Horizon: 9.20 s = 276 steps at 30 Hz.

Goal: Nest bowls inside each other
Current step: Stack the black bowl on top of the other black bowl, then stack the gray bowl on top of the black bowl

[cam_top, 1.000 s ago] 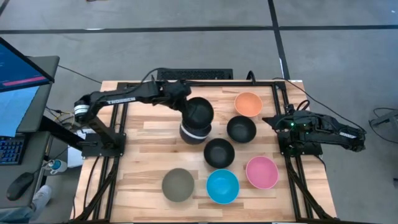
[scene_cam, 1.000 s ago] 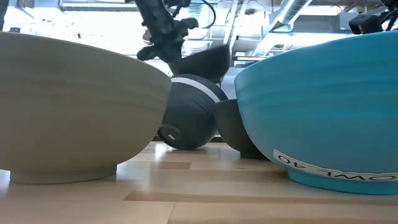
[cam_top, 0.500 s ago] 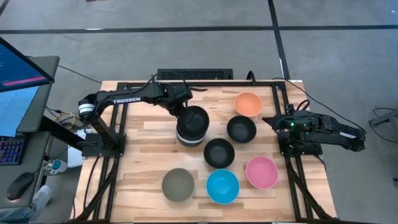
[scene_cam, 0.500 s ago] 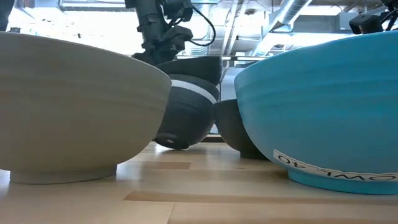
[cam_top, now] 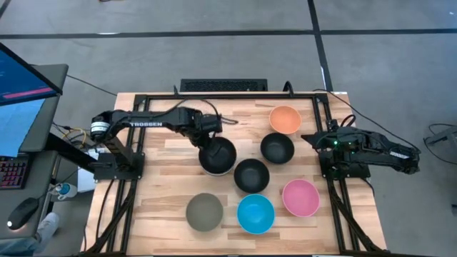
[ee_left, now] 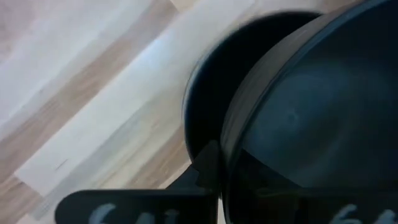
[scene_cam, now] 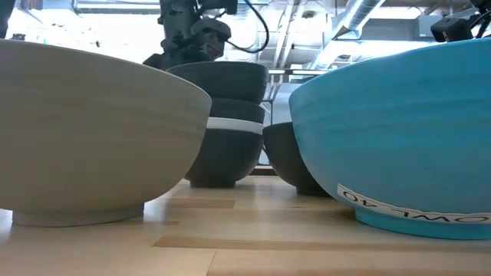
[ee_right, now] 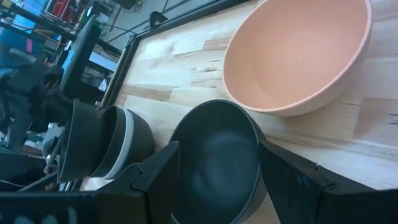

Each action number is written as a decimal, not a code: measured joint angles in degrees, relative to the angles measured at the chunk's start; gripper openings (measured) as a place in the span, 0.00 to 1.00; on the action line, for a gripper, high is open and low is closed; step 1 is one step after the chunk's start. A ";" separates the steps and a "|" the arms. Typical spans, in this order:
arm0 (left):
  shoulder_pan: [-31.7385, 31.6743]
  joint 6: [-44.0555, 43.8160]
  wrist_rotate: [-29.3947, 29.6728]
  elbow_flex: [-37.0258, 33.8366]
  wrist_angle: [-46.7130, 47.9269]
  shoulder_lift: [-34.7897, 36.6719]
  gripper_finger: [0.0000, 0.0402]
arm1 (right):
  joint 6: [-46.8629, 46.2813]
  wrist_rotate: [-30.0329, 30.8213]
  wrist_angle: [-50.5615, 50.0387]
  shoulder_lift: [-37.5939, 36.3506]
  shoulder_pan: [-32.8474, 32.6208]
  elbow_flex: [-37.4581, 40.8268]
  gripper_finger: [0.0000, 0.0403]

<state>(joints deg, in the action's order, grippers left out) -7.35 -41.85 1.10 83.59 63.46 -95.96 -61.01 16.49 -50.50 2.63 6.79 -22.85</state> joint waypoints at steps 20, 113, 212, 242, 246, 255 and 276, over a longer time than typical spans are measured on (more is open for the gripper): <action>4.33 -2.16 0.65 -0.40 0.64 0.00 0.05 | 0.05 -1.44 0.00 0.00 0.00 0.00 0.60; 11.45 0.35 14.39 10.79 10.24 5.57 0.48 | 1.05 -1.53 0.39 -0.02 -0.02 0.00 0.60; 25.65 -11.71 1.70 1.27 4.28 1.20 0.00 | -5.20 -26.64 11.44 9.07 -2.61 0.07 0.60; 4.06 10.40 1.52 11.80 6.66 0.41 0.00 | -8.61 -19.08 14.02 21.76 -25.53 -9.76 0.60; 3.72 11.79 -0.61 11.88 6.40 -1.45 0.00 | -13.62 -16.86 5.96 22.56 -26.56 -9.77 0.60; 3.29 14.39 -1.81 12.04 7.17 -5.60 0.00 | -15.31 -16.20 3.24 23.61 -27.42 -9.73 0.60; 2.42 16.62 -0.32 12.26 5.87 -8.35 0.12 | -13.55 -16.20 3.28 24.35 -27.41 -9.73 0.60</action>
<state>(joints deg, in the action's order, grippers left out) -4.93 -25.23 0.79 95.85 69.33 -104.31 -74.56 0.30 -47.22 26.98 -20.62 -32.58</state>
